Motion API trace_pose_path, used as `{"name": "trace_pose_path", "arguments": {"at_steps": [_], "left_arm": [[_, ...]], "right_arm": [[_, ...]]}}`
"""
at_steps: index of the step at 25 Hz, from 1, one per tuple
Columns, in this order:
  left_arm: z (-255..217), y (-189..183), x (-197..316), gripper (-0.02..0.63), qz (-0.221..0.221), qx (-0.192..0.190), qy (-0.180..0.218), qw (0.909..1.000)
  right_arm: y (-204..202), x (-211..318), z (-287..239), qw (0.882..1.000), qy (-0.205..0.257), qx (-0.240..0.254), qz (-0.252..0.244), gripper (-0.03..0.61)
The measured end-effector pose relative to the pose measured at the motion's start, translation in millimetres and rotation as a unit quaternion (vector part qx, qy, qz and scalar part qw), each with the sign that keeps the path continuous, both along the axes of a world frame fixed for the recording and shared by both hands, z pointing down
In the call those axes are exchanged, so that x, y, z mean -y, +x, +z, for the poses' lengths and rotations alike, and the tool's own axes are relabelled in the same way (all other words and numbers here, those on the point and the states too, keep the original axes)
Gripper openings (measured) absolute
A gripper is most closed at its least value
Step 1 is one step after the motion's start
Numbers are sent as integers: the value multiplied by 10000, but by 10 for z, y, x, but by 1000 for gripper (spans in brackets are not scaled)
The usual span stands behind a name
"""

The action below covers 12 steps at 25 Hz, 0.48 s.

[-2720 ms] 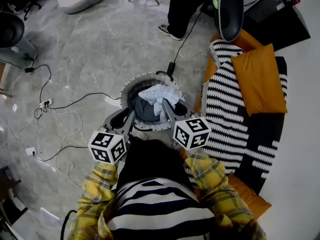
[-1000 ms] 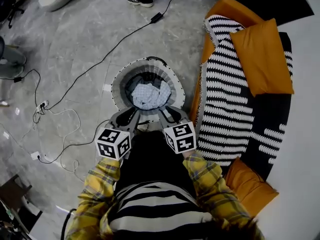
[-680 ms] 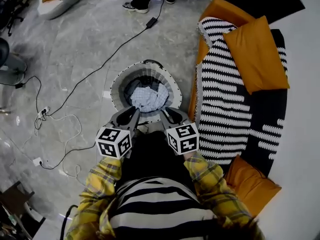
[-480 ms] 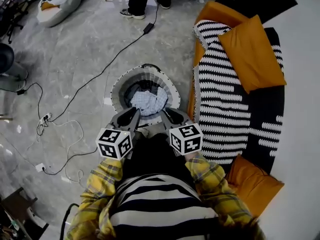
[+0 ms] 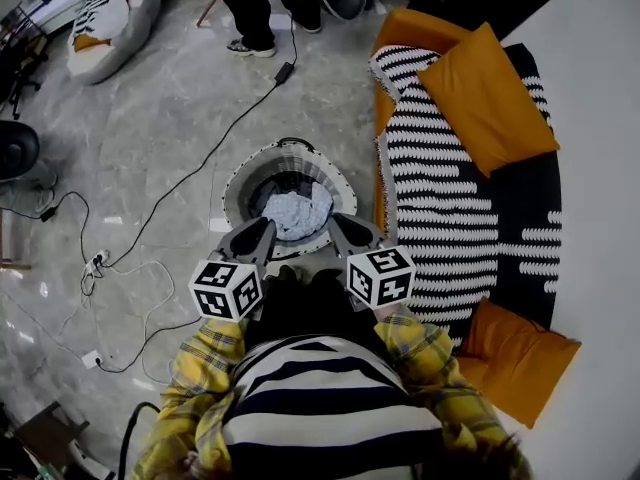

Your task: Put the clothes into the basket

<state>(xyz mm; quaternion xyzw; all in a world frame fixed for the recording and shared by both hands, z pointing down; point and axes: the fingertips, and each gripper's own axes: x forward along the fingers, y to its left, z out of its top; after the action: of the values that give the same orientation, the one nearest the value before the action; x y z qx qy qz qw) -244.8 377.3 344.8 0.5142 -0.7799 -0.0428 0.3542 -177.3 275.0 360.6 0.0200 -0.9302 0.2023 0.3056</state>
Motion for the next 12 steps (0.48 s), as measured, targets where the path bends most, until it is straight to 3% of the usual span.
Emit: {"name": "trace_pose_path", "arguments": {"at_steps": [12], "left_arm": [[-5, 16, -172, 57, 134, -9, -61, 9999]], "right_arm": [[115, -190, 8, 9999, -40, -66, 115, 26]]}}
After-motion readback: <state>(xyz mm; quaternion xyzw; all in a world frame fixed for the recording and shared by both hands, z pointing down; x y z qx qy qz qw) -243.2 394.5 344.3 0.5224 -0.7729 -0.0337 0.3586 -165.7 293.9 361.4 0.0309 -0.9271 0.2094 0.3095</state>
